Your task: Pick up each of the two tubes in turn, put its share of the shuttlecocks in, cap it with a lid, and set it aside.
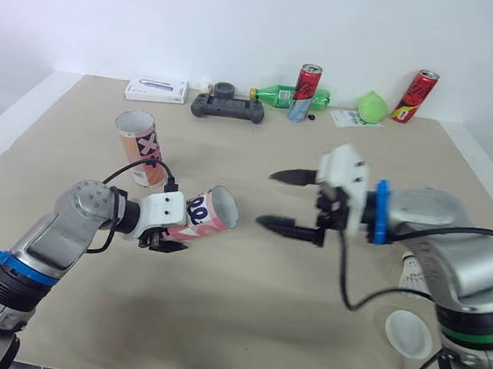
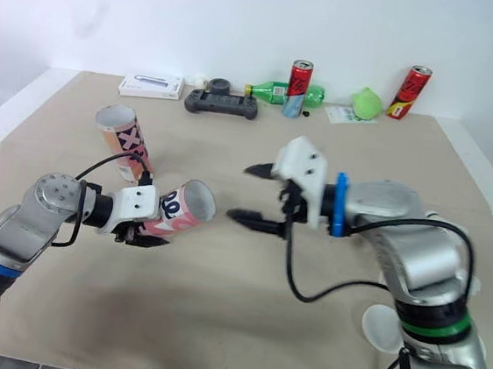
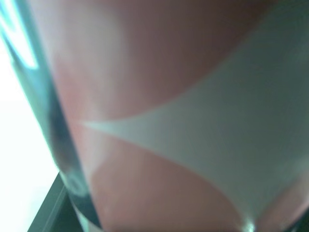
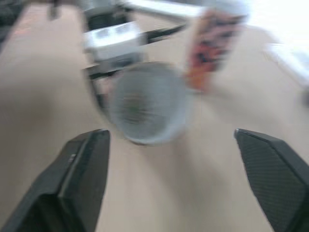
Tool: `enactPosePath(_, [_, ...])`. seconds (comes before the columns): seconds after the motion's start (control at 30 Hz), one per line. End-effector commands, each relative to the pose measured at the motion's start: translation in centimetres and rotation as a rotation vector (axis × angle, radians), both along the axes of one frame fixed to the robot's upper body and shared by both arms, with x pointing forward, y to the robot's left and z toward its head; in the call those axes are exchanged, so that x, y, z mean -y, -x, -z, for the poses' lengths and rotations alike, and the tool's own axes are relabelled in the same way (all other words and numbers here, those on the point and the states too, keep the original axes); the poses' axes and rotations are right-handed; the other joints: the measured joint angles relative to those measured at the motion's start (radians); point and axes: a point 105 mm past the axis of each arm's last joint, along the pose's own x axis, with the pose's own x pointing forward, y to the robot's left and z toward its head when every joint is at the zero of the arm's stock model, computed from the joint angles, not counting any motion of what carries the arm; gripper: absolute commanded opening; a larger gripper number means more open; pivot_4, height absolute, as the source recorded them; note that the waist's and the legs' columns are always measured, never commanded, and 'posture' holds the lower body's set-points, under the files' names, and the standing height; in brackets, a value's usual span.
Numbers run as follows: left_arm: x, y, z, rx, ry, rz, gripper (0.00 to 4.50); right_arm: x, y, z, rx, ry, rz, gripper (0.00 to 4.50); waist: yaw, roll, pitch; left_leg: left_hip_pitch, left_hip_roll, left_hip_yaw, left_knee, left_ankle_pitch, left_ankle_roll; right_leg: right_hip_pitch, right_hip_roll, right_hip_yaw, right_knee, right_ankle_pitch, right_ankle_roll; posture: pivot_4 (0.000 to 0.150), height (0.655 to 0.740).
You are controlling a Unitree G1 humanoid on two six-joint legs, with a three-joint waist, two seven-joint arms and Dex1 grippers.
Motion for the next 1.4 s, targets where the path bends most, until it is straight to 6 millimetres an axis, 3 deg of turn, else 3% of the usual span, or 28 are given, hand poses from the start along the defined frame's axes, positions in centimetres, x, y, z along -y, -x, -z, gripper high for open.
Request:
enactPosePath(0.03, [0.3,0.6,1.7,-0.056,-0.008,0.000,2.83,2.8,0.1,0.0,0.018,-0.020,0.154,4.44,0.003,0.000,0.000,0.000,0.000,-0.001,-0.001,0.000,0.000,0.000,0.000,-0.001,-0.001,0.000,0.000,0.150,0.7395])
enactPosePath(0.07, [0.3,0.6,1.8,-0.058,-0.007,0.001,2.83,3.8,0.0,0.5,0.010,-0.007,0.209,4.44,0.003,0.001,0.000,0.000,0.000,-0.002,-0.001,0.000,0.000,0.001,-0.001,-0.003,-0.001,0.000,-0.001,0.150,0.7395])
enactPosePath(0.13, [0.5,0.8,1.9,-0.063,-0.003,0.005,2.83,6.6,-0.1,1.1,0.000,-0.042,0.356,3.96,0.009,0.001,0.000,-0.001,0.000,-0.003,-0.002,0.000,0.000,0.001,-0.001,-0.004,-0.002,0.000,-0.001,0.150,0.7395])
enactPosePath(0.2, [0.6,0.9,2.0,-0.068,-0.002,0.014,2.83,9.2,0.8,1.4,-0.034,-0.138,0.478,4.34,0.010,0.001,0.000,-0.002,0.000,-0.005,-0.002,0.000,0.000,0.001,0.000,-0.005,-0.004,-0.001,-0.001,0.150,0.7395])
enactPosePath(0.27, [0.8,0.8,2.0,-0.068,0.001,0.019,2.83,11.5,2.7,1.9,-0.064,-0.200,0.592,4.40,0.019,0.003,-0.001,-0.003,-0.001,-0.005,-0.003,0.000,0.000,0.001,0.001,-0.006,-0.004,-0.001,0.000,0.150,0.7395])
enactPosePath(0.4, [1.3,0.9,2.1,-0.082,0.008,0.045,2.83,12.8,6.3,3.4,-0.083,-0.255,0.774,4.40,0.027,0.005,-0.002,-0.005,-0.001,-0.011,-0.003,0.000,0.000,0.002,0.003,-0.009,-0.004,-0.004,0.002,0.150,0.7395])
enactPosePath(0.57, [1.8,1.2,2.7,-0.106,0.000,0.087,2.83,14.6,10.2,7.9,-0.086,-0.218,1.074,4.40,0.024,0.012,-0.006,-0.004,-0.001,-0.016,-0.003,-0.001,-0.001,0.004,0.000,-0.011,-0.004,-0.007,0.000,0.150,0.7395])
enactPosePath(0.7, [2.0,0.9,2.9,-0.108,-0.003,0.109,2.83,16.2,11.8,9.8,-0.058,-0.169,1.218,4.40,0.022,0.019,-0.010,0.001,-0.002,-0.014,-0.003,-0.003,-0.006,0.004,-0.005,-0.012,-0.008,-0.009,0.001,0.150,0.7395])
enactPosePath(0.9, [2.1,0.7,2.9,-0.104,-0.006,0.124,2.83,17.2,11.6,11.6,-0.097,-0.130,1.286,4.40,0.023,0.021,-0.012,0.001,-0.001,-0.010,-0.003,-0.004,-0.006,0.006,-0.014,-0.021,-0.015,-0.009,0.002,0.150,0.7395])
enactPosePath(1.2, [2.1,0.9,2.8,-0.098,-0.004,0.114,2.83,16.9,7.2,12.5,-0.080,-0.143,1.320,4.40,0.027,0.022,-0.013,0.000,-0.002,-0.011,-0.004,-0.004,-0.005,0.007,-0.018,-0.029,-0.016,-0.009,0.002,0.150,0.7395])
enactPosePath(1.4, [1.8,1.3,2.9,-0.099,-0.002,0.097,2.83,18.7,5.4,13.7,-0.106,-0.117,1.463,4.40,0.027,0.022,-0.013,0.000,-0.006,-0.016,-0.006,-0.005,-0.003,0.014,-0.018,-0.032,-0.016,-0.009,0.003,0.150,0.7395])
